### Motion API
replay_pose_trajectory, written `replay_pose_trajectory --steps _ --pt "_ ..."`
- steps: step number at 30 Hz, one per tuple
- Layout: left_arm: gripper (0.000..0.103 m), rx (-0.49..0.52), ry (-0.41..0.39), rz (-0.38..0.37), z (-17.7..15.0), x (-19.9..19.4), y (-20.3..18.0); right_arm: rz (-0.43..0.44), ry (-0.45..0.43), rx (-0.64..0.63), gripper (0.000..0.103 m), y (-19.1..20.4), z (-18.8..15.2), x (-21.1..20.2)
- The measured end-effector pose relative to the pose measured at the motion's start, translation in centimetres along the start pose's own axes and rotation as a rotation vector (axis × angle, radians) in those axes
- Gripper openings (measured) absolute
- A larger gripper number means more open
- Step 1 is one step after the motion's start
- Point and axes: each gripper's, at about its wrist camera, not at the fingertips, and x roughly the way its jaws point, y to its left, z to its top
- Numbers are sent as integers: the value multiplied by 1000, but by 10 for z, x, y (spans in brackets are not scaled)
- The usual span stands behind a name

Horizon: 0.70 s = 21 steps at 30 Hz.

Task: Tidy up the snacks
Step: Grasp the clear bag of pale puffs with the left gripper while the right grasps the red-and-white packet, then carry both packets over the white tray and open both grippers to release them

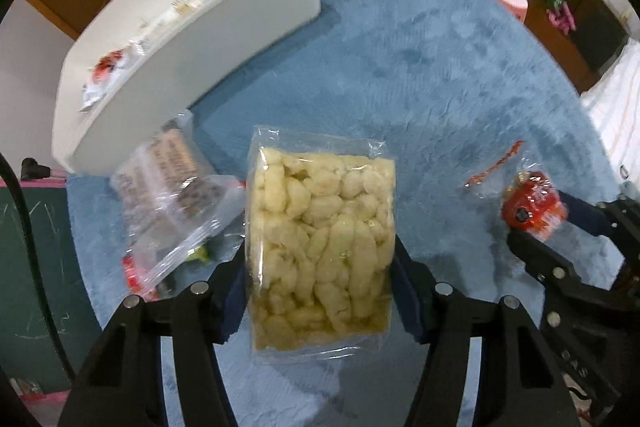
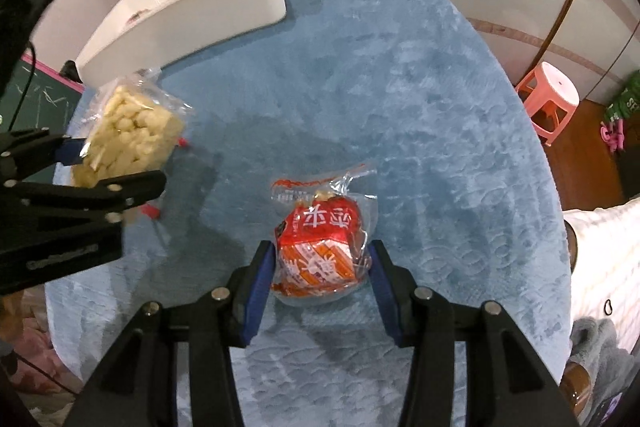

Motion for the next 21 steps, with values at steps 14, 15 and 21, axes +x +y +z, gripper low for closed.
replay_pose_trajectory --steps 14,15,21 --pt "61 -112 -210 -56 -28 -119 71 37 -161 -66 48 57 23 -83" --pt "61 -111 -233 -47 -31 -128 76 42 -180 -72 48 64 27 -92" --pt "61 -139 -344 -35 -40 -172 101 55 -262 -120 48 94 42 -132"
